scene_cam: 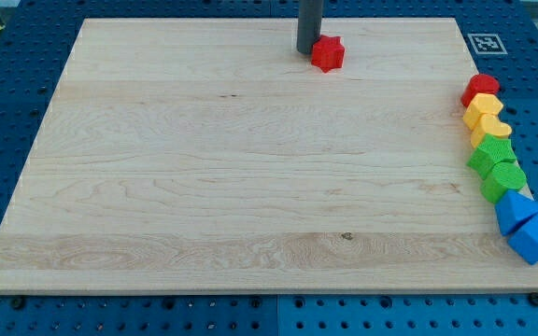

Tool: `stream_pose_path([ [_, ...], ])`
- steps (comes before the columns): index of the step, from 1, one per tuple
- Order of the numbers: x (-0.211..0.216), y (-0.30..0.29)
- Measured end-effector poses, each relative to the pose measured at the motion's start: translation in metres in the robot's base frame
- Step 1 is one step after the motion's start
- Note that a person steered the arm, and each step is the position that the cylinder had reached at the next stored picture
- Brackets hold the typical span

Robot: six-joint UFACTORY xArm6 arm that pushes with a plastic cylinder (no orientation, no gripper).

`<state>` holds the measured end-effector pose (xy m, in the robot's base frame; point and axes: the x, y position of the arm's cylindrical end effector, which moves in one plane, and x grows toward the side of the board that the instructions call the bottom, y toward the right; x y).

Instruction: Push the red star to the top left of the red circle

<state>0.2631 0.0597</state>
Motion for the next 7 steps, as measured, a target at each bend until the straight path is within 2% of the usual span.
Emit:
stream_pose_path([
  [1, 0.0, 0.016],
  [5, 0.061, 0.026],
  [7, 0.065, 0.028],
])
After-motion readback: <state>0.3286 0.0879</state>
